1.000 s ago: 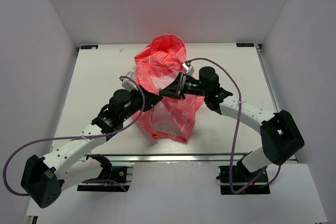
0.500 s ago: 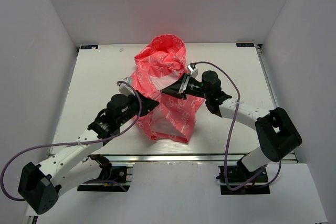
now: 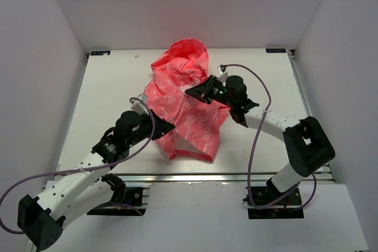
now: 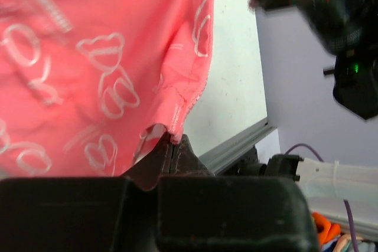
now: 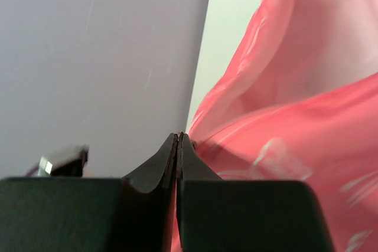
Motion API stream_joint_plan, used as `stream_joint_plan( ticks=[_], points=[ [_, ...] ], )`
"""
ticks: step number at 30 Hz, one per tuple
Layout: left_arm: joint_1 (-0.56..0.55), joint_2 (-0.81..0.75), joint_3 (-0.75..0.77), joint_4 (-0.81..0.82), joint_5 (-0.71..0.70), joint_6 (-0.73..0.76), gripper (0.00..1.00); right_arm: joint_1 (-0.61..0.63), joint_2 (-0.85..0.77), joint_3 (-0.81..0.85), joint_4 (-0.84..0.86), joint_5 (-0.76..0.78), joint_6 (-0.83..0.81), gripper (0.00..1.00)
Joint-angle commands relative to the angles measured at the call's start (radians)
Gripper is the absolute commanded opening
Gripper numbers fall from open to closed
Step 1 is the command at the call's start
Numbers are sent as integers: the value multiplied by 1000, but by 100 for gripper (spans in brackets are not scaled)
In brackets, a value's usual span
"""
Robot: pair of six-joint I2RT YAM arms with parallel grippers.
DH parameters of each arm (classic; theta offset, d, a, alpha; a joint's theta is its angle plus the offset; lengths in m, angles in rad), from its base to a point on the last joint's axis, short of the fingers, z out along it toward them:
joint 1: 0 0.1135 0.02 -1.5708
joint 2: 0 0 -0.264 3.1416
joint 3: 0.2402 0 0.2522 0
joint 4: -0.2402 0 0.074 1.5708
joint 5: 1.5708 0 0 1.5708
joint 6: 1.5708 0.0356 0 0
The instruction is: Zip up the jacket
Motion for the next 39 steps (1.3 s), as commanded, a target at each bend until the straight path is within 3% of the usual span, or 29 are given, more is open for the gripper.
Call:
stream_joint_plan(
  ticks=[1, 6, 14, 18, 24, 28, 29, 30, 32, 33, 34, 35, 36, 39],
  points=[
    [-1, -66, -5, -169, 82, 27, 0, -47, 55, 131, 28, 284, -110, 0],
    [-1, -111, -14, -244, 110, 25, 0, -86, 214, 244, 30, 434, -176, 0],
    [-2, -144, -40, -299, 203, -4, 0, -168, 527, 653, 19, 563, -342, 0],
    [-2, -157, -57, -350, 240, -24, 0, -185, 665, 858, -69, 568, -448, 0],
    [-2, -123, -70, -356, 304, 10, 0, -191, 744, 1000, -130, 536, -543, 0],
    [-4, -95, -82, -327, 326, 22, 0, -190, 746, 1005, -132, 447, -575, 0],
    [-2, -85, -80, -324, 326, 22, 4, -190, 746, 1004, -141, 406, -583, 0],
    [-4, -71, -76, -324, 320, 27, 21, -190, 741, 1000, -147, 384, -584, 0],
    [-4, -22, -25, -357, 251, 36, 45, -193, 733, 979, -150, 291, -595, 2],
    [-4, -6, 2, -373, 217, 47, 59, -195, 723, 976, -159, 258, -600, 28],
    [-4, 9, 33, -411, 179, 66, 88, -196, 716, 965, -165, 231, -606, 39],
    [-4, 32, 65, -429, 141, 82, 98, -196, 706, 955, -173, 180, -614, 63],
    [-2, 44, 143, -446, 67, 114, 98, -198, 675, 941, -179, 162, -632, 89],
    [-4, 92, 333, -581, -122, 152, 98, -211, 582, 860, -200, 128, -643, 89]
  ],
)
